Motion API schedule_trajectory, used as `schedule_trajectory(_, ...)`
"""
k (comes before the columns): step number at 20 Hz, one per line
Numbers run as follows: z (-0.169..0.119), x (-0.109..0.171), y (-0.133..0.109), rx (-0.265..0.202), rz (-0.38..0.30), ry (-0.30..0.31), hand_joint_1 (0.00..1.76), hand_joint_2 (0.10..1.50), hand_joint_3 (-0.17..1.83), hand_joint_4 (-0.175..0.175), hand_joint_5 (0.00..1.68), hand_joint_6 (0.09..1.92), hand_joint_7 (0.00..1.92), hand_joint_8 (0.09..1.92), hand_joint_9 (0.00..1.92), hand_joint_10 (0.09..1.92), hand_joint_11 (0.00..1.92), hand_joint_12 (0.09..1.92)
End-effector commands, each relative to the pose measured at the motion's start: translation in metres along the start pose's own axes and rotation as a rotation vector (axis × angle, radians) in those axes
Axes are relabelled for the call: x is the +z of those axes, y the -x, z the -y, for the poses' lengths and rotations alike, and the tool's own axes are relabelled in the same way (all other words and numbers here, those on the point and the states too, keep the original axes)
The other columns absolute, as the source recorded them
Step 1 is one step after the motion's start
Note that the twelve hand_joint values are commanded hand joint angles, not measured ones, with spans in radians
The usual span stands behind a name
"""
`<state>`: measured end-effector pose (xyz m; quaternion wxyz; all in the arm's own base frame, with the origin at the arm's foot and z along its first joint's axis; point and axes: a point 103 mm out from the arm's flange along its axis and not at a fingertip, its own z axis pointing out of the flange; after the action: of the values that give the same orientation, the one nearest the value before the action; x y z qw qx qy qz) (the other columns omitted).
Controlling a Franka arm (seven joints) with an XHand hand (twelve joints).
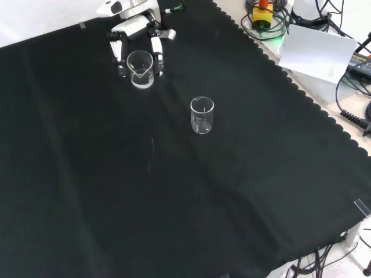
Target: Pour the water from the handheld beaker into the one on the table.
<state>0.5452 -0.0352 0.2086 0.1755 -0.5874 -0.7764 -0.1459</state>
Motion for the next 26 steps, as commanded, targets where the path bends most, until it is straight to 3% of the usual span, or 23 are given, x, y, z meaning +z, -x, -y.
schedule_trajectory(1, 0.026, -0.015, -0.017, 0.011, 0.064, -0.032, 1.18, 0.64, 0.66, 0.02, 1.34, 0.55, 1.67, 0.26, 1.72, 0.09, 1.46, 0.63)
schedule_trajectory(10, 0.067, -0.019, -0.045, 0.002, 0.175, -0.09, 1.18, 0.63, 0.67, 0.011, 1.34, 0.56, 1.67, 0.27, 1.73, 0.09, 1.44, 0.63)
schedule_trajectory(14, 0.08, -0.009, -0.057, -0.035, 0.233, -0.166, 1.18, 0.62, 0.7, -0.023, 1.32, 0.6, 1.65, 0.32, 1.73, 0.09, 1.44, 0.64)
schedule_trajectory(26, 0.095, 0.03, -0.074, -0.066, 0.381, -0.372, 1.18, 0.62, 0.7, -0.024, 1.32, 0.61, 1.65, 0.33, 1.73, 0.09, 1.44, 0.64)
